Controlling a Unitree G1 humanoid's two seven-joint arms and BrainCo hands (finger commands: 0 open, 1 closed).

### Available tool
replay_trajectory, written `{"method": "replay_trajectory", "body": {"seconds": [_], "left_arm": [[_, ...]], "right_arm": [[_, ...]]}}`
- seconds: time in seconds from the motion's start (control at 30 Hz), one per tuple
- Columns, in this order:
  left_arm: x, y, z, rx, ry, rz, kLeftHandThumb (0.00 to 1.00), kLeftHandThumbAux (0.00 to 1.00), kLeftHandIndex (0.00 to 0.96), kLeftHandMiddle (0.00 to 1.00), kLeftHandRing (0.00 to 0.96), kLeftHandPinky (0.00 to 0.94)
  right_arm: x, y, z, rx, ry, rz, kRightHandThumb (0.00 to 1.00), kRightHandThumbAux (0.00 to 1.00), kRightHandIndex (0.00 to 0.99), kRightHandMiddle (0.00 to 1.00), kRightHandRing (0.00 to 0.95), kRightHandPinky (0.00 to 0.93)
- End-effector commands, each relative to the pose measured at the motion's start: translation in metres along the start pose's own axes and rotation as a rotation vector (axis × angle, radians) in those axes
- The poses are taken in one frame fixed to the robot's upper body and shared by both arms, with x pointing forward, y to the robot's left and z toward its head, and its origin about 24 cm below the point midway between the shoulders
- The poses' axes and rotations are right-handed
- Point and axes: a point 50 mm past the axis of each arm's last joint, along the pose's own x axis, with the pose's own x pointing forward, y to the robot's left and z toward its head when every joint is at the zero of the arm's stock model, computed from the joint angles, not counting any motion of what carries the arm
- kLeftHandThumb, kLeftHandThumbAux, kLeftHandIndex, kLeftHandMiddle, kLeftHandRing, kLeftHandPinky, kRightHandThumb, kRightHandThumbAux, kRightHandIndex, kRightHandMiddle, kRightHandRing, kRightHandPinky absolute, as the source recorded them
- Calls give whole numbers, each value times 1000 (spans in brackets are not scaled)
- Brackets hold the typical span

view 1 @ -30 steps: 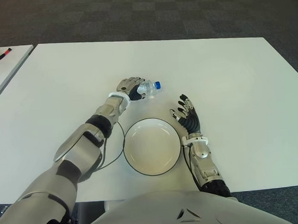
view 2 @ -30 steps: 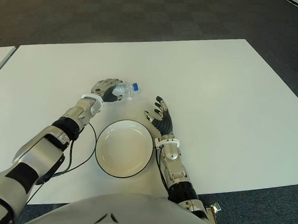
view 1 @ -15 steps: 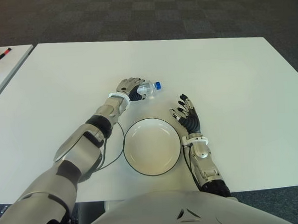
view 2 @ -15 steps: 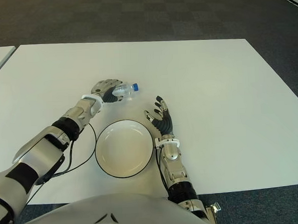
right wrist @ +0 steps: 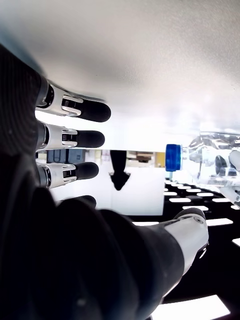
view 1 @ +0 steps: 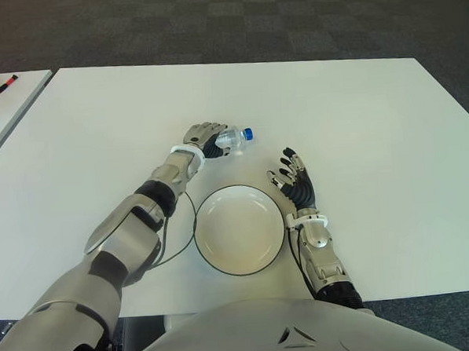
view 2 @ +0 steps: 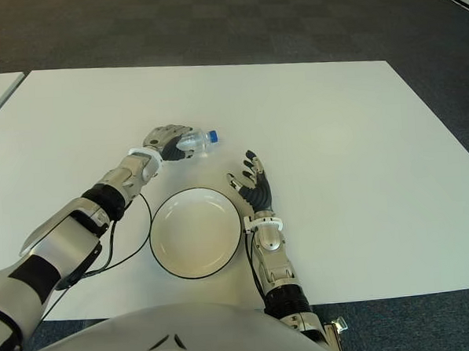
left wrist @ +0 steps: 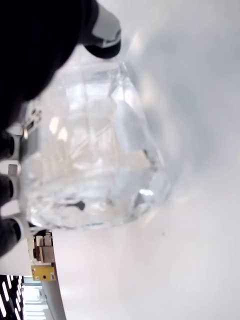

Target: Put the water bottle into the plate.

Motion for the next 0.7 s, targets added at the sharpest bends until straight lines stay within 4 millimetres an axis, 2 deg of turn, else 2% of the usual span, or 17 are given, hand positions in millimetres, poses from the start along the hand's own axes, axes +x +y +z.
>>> {"method": "replay_trajectory", "body": {"seconds": [0.03, 0.7], "left_arm": [[-12, -38, -6, 18, 20, -153, 431, 336, 79, 114, 110, 157], [-11, -38, -7, 8, 20, -158, 430, 338, 58, 98, 90, 141]], "right_arm": [[-4, -1, -11, 3, 60, -2, 347, 783, 74, 101, 109, 154], [-2, 0, -10, 5, 48, 1, 348, 790, 81, 97, 105, 152]]}}
